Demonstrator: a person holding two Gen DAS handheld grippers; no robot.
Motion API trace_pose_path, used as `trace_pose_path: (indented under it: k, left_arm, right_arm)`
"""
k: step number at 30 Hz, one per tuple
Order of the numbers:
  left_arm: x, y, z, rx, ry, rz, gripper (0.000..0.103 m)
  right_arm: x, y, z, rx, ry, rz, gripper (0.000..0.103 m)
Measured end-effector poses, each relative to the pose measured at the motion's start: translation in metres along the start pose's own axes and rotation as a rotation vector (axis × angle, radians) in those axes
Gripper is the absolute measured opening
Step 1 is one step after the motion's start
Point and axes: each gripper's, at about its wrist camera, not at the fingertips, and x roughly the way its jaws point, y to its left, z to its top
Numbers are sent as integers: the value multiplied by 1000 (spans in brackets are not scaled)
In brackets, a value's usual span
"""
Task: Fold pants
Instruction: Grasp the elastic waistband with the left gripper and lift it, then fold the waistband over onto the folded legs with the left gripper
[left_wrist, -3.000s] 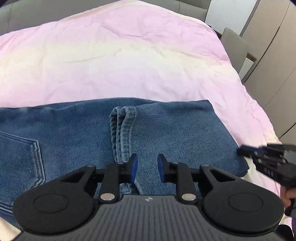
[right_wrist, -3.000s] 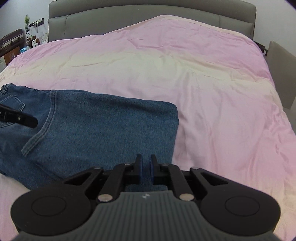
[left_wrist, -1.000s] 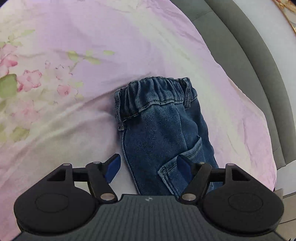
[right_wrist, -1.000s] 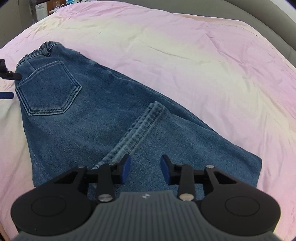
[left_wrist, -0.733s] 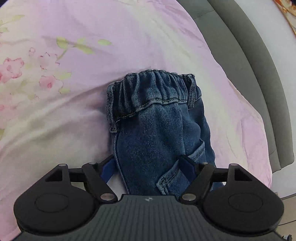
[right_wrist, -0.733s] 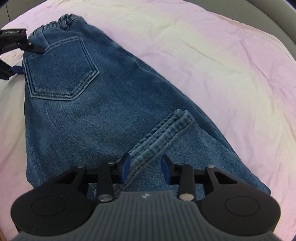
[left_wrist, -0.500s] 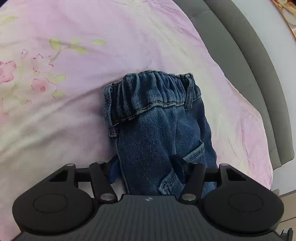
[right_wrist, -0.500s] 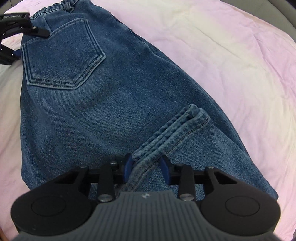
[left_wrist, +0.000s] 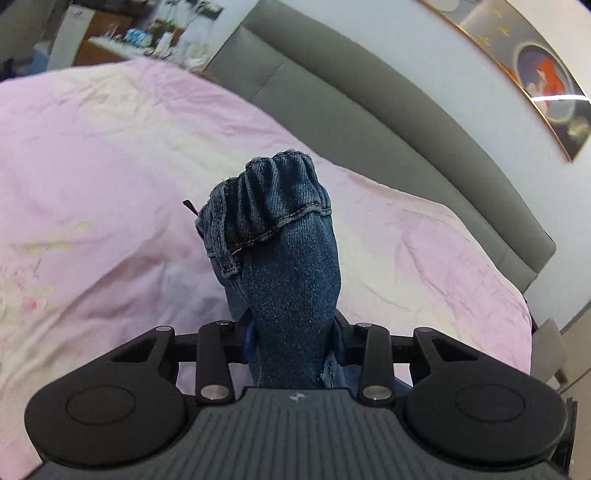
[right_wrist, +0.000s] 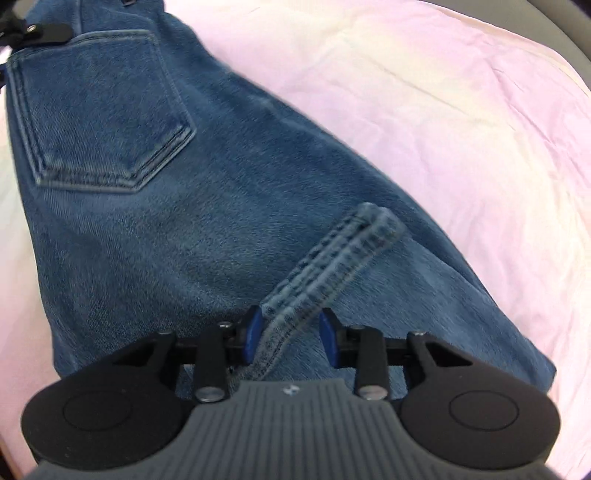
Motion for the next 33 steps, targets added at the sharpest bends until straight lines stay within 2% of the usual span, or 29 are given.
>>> trace_pose_path:
  k: [3, 6, 12, 17, 22, 24, 27, 29, 31, 33]
  left_arm:
    - [-8, -47, -8, 150, -28, -19, 41]
    - [-9, -102, -27, 344, -43, -18, 41]
    - [14, -191, -99, 721, -5, 23, 41]
    - [38, -238, -176, 1030, 54, 83, 40]
    - [65, -257, -249, 1276, 170, 114, 40]
    - [74, -261, -272, 1369, 185, 141, 40]
    - [84, -264, -278, 1396, 208, 152, 43]
    - [87, -263, -271, 1380, 233, 135, 46]
    - [82, -262, -259, 1318, 258, 87, 58]
    - [75, -265, -241, 1221, 281, 12, 64]
  right_arm:
    - [-22, -14, -14, 23, -35, -2, 34]
    - [-44, -31, -33, 47, -69, -25, 35]
    - [-80, -68, -69, 161, -113, -28, 36]
    - [-91, -92, -102, 230, -121, -36, 36]
    - [-88, -111, -136, 298, -94, -20, 36]
    - [-84, -116, -145, 316, -86, -15, 36]
    - [-81, -122, -157, 340, -78, -6, 36]
    - [-80, -124, -161, 351, -74, -4, 36]
    - [-83, -126, -164, 358, -74, -3, 36]
    - [-88, -124, -163, 360, -80, -5, 39]
